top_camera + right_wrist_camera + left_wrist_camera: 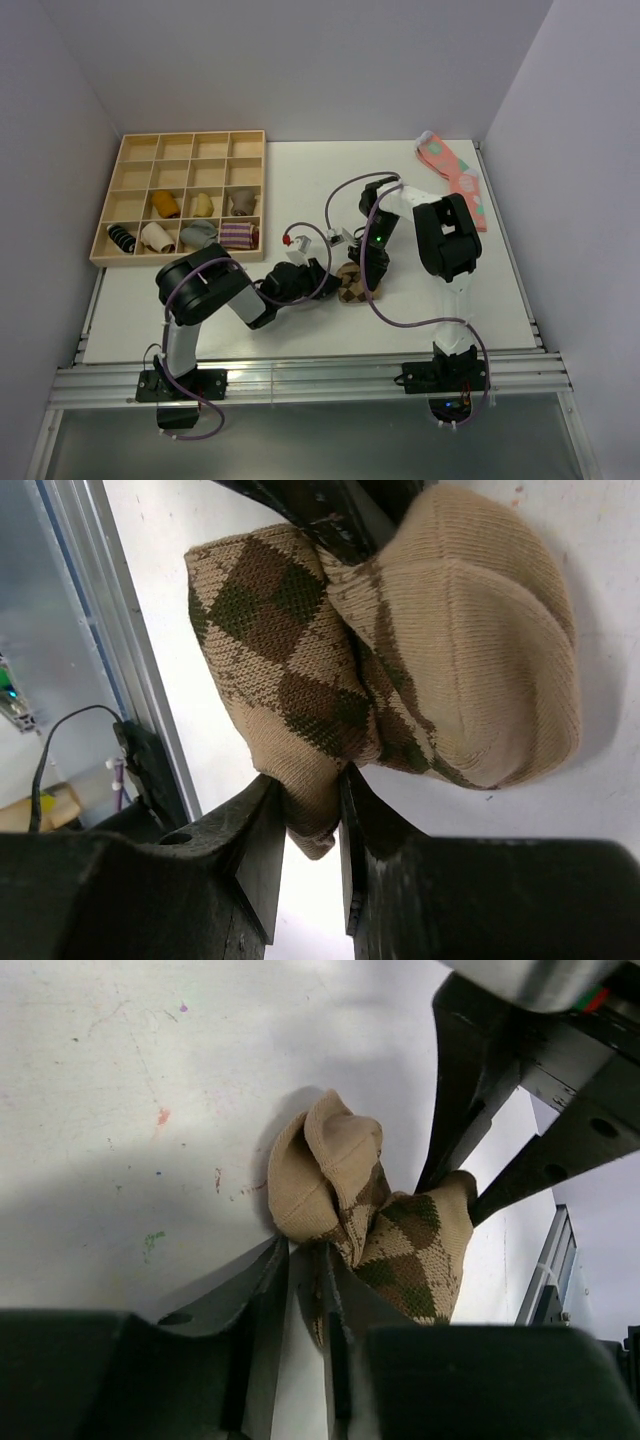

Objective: Roll the socks
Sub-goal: Roll the sock at the center of the board.

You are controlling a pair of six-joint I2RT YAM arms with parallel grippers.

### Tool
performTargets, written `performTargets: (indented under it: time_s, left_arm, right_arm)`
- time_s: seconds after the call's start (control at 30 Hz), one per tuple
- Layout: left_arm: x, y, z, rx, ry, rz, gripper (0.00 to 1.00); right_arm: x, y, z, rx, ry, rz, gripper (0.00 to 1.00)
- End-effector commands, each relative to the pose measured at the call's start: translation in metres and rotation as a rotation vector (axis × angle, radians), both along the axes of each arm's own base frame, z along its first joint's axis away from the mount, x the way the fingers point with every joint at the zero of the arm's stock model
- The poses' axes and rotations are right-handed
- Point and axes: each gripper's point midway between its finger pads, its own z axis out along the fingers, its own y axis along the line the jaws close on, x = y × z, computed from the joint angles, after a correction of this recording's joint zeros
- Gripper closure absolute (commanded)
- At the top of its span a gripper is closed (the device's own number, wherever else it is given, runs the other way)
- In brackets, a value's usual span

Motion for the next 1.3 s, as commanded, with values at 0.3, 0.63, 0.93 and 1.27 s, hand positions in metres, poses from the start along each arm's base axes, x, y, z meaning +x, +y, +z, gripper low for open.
performTargets:
  time_s: [0.3, 0.63, 0.93, 1.27]
  left_arm:
    - [-0.004, 0.02, -0.012, 0.173, -0.077, -0.001, 0.6]
    - [0.003, 0.026, 0.024, 0.231, -0.191, 0.016, 0.55]
    - [-0.009, 0.02, 0.037, 0.242, -0.292, -0.037, 0.54]
    - [-0.017, -0.016, 0.073, 0.347, -0.506, -0.164, 0.49]
  right_arm:
    - [0.0, -0.009, -0.014, -0.094, 0.003, 0.009, 0.71]
    - [0.001, -0.008, -0.018, -0.099, 0.008, 0.0, 0.71]
    - [0.004, -0.007, -0.018, -0.104, 0.016, -0.005, 0.71]
    - [0.002, -0.009, -0.019, -0.121, 0.03, -0.003, 0.71]
